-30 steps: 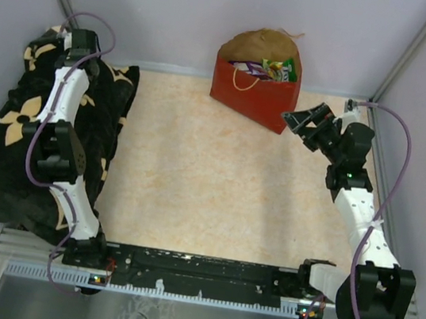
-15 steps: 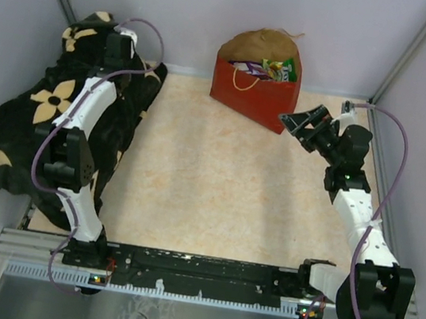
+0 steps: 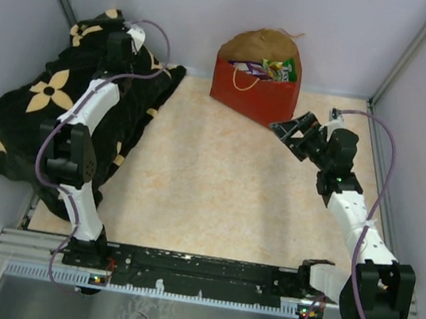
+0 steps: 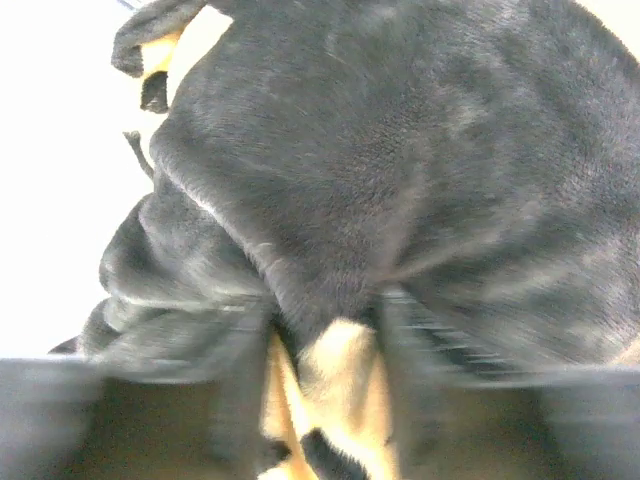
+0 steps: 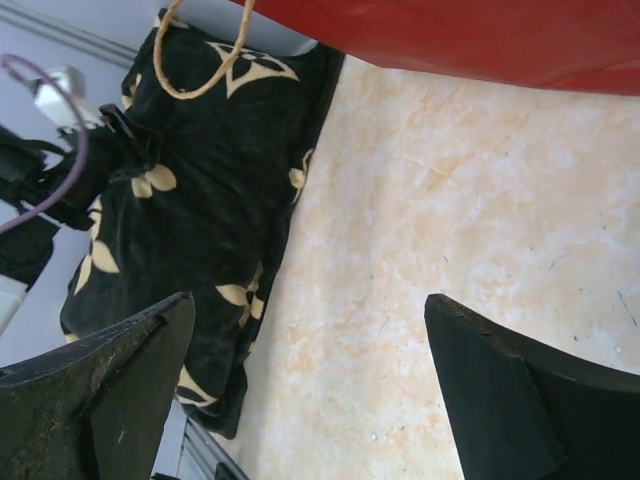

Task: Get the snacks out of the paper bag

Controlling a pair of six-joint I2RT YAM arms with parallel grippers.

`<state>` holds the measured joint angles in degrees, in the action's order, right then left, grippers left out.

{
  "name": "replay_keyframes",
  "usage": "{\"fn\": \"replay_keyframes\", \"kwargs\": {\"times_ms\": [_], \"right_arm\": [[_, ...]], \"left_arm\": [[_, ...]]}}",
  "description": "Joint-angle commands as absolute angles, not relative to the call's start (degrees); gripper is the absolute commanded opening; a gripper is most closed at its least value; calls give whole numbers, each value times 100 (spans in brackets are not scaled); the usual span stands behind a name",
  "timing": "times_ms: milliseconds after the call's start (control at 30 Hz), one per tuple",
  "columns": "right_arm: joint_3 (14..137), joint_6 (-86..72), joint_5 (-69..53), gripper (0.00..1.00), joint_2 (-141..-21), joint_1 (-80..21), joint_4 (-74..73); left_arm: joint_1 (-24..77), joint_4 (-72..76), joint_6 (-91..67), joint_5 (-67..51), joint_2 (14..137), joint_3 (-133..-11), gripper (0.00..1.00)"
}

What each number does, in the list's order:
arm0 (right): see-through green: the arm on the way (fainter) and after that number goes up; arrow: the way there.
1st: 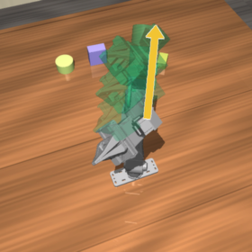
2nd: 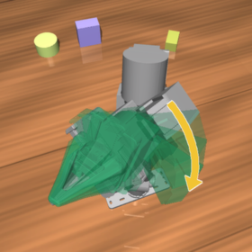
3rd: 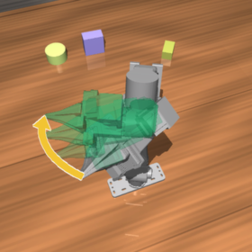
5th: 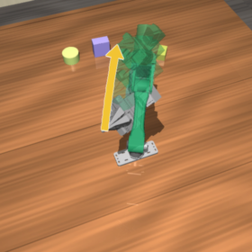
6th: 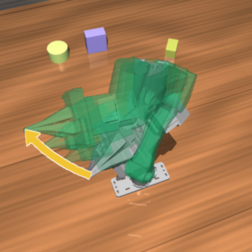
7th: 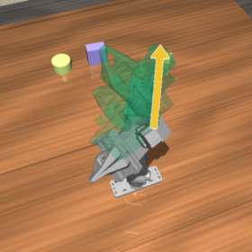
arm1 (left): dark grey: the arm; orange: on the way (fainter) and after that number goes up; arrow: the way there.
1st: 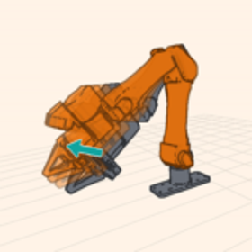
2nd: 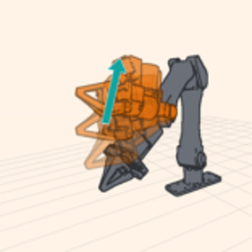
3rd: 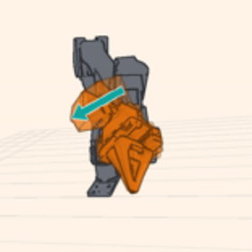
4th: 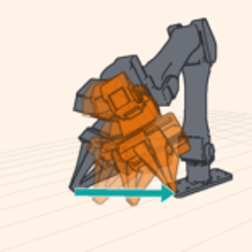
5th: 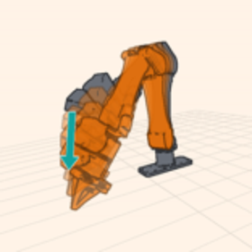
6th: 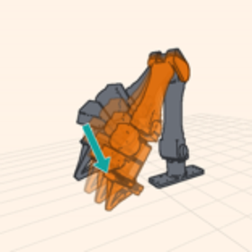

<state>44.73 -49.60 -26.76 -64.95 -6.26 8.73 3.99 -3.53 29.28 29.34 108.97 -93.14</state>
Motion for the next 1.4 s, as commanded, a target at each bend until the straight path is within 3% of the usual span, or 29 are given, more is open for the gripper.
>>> {"fn": "replay_keyframes", "kwargs": {"times_ms": [0,33,67,300,433,600,800,1067,1367], "right_arm": [[5032,-4938,-2359,99,-6403,-666,648],[5158,-4856,-2316,99,-6418,-667,685],[5269,-4820,-2268,99,-6439,-668,747],[6948,-4014,-1357,99,-7105,-666,48],[9065,-2962,-239,99,-8233,-714,-2007],[11771,-2086,824,99,-10125,-808,-4098],[13672,-1602,911,84,-11621,-888,-4832],[13792,-1277,730,77,-12256,-962,-4653],[13245,-1125,1102,66,-12201,-967,-4460]], "left_arm": [[393,-280,2435,2592,10553,-10034,82],[391,-494,2130,2419,10422,-10128,97],[395,-748,1708,2176,10306,-10235,100],[558,-1687,564,133,9538,-10438,100],[1042,-1557,656,266,9684,-10489,100],[1496,-1740,430,636,10687,-11562,100],[1906,-1274,227,794,12033,-12844,100],[2261,198,-126,166,12820,-12983,100],[2353,1136,-673,114,12676,-12545,100]]}}
